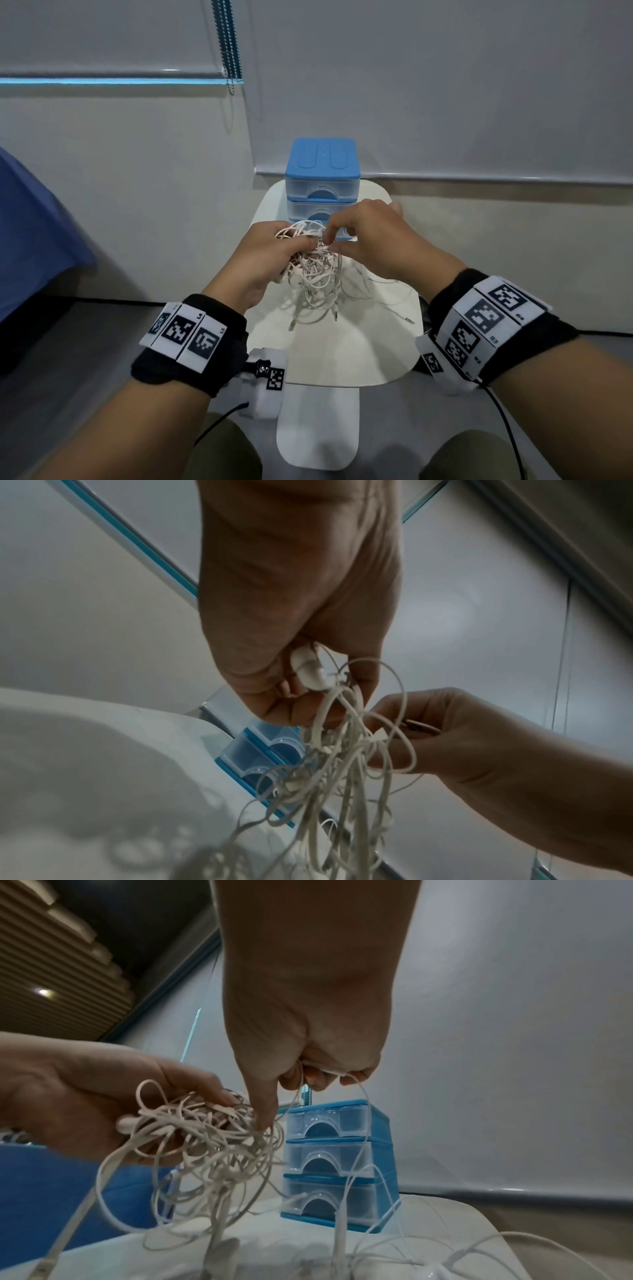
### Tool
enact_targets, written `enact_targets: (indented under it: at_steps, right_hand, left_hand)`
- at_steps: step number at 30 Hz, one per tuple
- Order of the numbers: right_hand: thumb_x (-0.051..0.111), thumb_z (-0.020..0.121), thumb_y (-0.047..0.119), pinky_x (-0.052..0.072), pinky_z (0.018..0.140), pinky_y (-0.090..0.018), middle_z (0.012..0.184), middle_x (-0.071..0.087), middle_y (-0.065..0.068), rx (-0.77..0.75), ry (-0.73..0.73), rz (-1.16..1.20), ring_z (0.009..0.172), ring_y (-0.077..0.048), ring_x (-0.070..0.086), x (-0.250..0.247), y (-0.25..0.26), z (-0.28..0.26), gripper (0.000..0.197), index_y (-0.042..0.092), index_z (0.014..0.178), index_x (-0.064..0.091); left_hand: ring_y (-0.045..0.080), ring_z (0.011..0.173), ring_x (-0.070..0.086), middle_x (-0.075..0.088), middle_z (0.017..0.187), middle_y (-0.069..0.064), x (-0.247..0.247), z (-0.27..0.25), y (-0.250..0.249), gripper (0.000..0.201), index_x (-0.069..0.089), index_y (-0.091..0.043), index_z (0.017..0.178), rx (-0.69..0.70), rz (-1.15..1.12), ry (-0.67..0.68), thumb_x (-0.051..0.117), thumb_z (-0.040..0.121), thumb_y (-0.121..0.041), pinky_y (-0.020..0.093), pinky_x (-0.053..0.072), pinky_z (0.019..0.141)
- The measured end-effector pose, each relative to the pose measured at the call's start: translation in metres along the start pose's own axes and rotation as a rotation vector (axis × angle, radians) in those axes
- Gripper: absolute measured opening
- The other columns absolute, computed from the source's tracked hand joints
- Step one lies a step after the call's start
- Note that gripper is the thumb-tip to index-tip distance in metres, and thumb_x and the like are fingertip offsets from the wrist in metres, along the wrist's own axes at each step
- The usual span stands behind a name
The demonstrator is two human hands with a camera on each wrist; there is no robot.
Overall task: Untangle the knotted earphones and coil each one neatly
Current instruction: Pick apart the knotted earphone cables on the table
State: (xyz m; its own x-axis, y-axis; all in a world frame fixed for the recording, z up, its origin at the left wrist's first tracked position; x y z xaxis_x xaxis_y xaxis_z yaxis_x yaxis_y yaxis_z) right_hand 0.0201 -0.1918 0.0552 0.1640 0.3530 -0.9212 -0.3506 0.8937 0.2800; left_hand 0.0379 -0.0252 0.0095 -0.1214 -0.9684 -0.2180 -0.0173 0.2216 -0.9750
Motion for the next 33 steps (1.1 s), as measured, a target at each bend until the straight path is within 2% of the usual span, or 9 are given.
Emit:
enact_targets:
  at_steps: [6, 13, 18, 20, 23, 26, 29, 31, 33]
  right_hand:
    - [0.060, 0.101, 0.030, 0.023, 0.084, -0.039, 0.082, 0.053, 0.016, -0.078, 0.024, -0.059, 0.097, -0.014, 0.050, 0.009, 0.008, 0.003, 0.009, 0.030, 0.093, 0.060]
    - [0.055, 0.104, 0.034, 0.038, 0.096, -0.043, 0.100, 0.063, 0.014, 0.114, 0.143, 0.203, 0.106, -0.017, 0.058, 0.020, -0.001, 0.001, 0.012, 0.029, 0.093, 0.057]
    - [0.053, 0.103, 0.018, 0.038, 0.070, -0.031, 0.088, 0.059, 0.000, 0.287, 0.187, 0.520, 0.078, -0.017, 0.049, 0.023, -0.002, -0.002, 0.022, 0.001, 0.099, 0.066]
    - [0.054, 0.102, 0.018, 0.034, 0.073, -0.034, 0.087, 0.053, -0.008, 0.329, 0.216, 0.590, 0.079, -0.020, 0.043, 0.025, -0.001, -0.003, 0.027, -0.007, 0.104, 0.063]
    - [0.058, 0.100, 0.019, 0.036, 0.078, -0.036, 0.086, 0.054, -0.006, 0.355, 0.265, 0.661, 0.081, -0.021, 0.044, 0.024, -0.004, -0.003, 0.022, -0.002, 0.098, 0.065]
    - [0.057, 0.102, 0.018, 0.033, 0.067, -0.032, 0.084, 0.051, -0.008, 0.331, 0.333, 0.502, 0.073, -0.018, 0.040, 0.015, -0.004, -0.006, 0.020, 0.000, 0.097, 0.065]
    - [0.053, 0.105, 0.021, 0.037, 0.072, -0.035, 0.095, 0.059, -0.019, 0.286, 0.360, 0.320, 0.082, -0.023, 0.045, 0.011, -0.002, -0.008, 0.034, -0.010, 0.110, 0.064]
    - [0.052, 0.105, 0.022, 0.042, 0.077, -0.038, 0.107, 0.065, -0.025, 0.264, 0.336, 0.311, 0.086, -0.023, 0.047, 0.012, 0.002, -0.006, 0.034, -0.009, 0.113, 0.065]
    - [0.052, 0.105, 0.024, 0.039, 0.076, -0.037, 0.097, 0.062, -0.020, 0.252, 0.306, 0.369, 0.084, -0.022, 0.046, 0.013, 0.004, -0.005, 0.034, -0.007, 0.110, 0.064]
  left_hand:
    - [0.015, 0.057, 0.041, 0.060, 0.075, 0.008, -0.007, 0.004, 0.001, 0.009, 0.072, -0.009, 0.092, -0.028, -0.010, 0.005, 0.075, 0.084, -0.009, 0.023, 0.023, 0.041]
    - [0.013, 0.065, 0.057, 0.069, 0.076, 0.000, -0.011, 0.003, 0.002, 0.030, 0.069, -0.021, 0.104, -0.020, 0.070, 0.075, 0.078, 0.083, -0.001, 0.018, 0.036, 0.044]
    - [0.012, 0.064, 0.056, 0.067, 0.075, -0.003, -0.007, 0.003, 0.004, 0.046, 0.069, -0.023, 0.112, 0.022, 0.110, 0.103, 0.083, 0.076, 0.003, 0.021, 0.041, 0.050]
    - [0.015, 0.065, 0.056, 0.068, 0.078, 0.000, -0.005, 0.002, 0.002, 0.050, 0.068, -0.026, 0.114, 0.028, 0.117, 0.126, 0.084, 0.076, 0.002, 0.025, 0.039, 0.048]
    - [0.018, 0.068, 0.055, 0.067, 0.083, 0.004, -0.006, 0.003, 0.002, 0.051, 0.067, -0.027, 0.119, 0.011, 0.079, 0.165, 0.084, 0.079, -0.001, 0.025, 0.038, 0.046]
    - [0.015, 0.069, 0.054, 0.068, 0.079, 0.002, -0.015, 0.006, 0.002, 0.038, 0.071, -0.025, 0.117, -0.020, 0.028, 0.153, 0.077, 0.087, -0.003, 0.024, 0.035, 0.048]
    - [0.015, 0.067, 0.051, 0.067, 0.072, -0.001, -0.016, 0.005, 0.003, 0.027, 0.074, -0.022, 0.111, -0.016, 0.062, 0.143, 0.069, 0.092, -0.003, 0.022, 0.033, 0.050]
    - [0.016, 0.066, 0.048, 0.064, 0.073, -0.002, -0.012, 0.003, 0.003, 0.031, 0.074, -0.029, 0.110, 0.003, 0.122, 0.153, 0.066, 0.093, -0.004, 0.025, 0.034, 0.051]
    - [0.013, 0.065, 0.050, 0.062, 0.079, -0.004, -0.008, -0.001, 0.002, 0.037, 0.072, -0.038, 0.110, 0.035, 0.198, 0.184, 0.066, 0.093, -0.007, 0.027, 0.038, 0.056]
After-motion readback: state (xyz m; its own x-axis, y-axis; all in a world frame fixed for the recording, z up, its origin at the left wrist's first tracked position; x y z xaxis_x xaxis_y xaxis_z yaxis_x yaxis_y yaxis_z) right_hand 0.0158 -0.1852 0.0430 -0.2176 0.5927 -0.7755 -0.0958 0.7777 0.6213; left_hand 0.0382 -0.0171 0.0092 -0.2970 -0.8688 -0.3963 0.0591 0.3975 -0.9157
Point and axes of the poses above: each hand's wrist, its own z-axis towards the middle knuckle, its own x-axis out of the palm, y = z × x, the point moved 5 cm from there along z, towards the middle knuckle
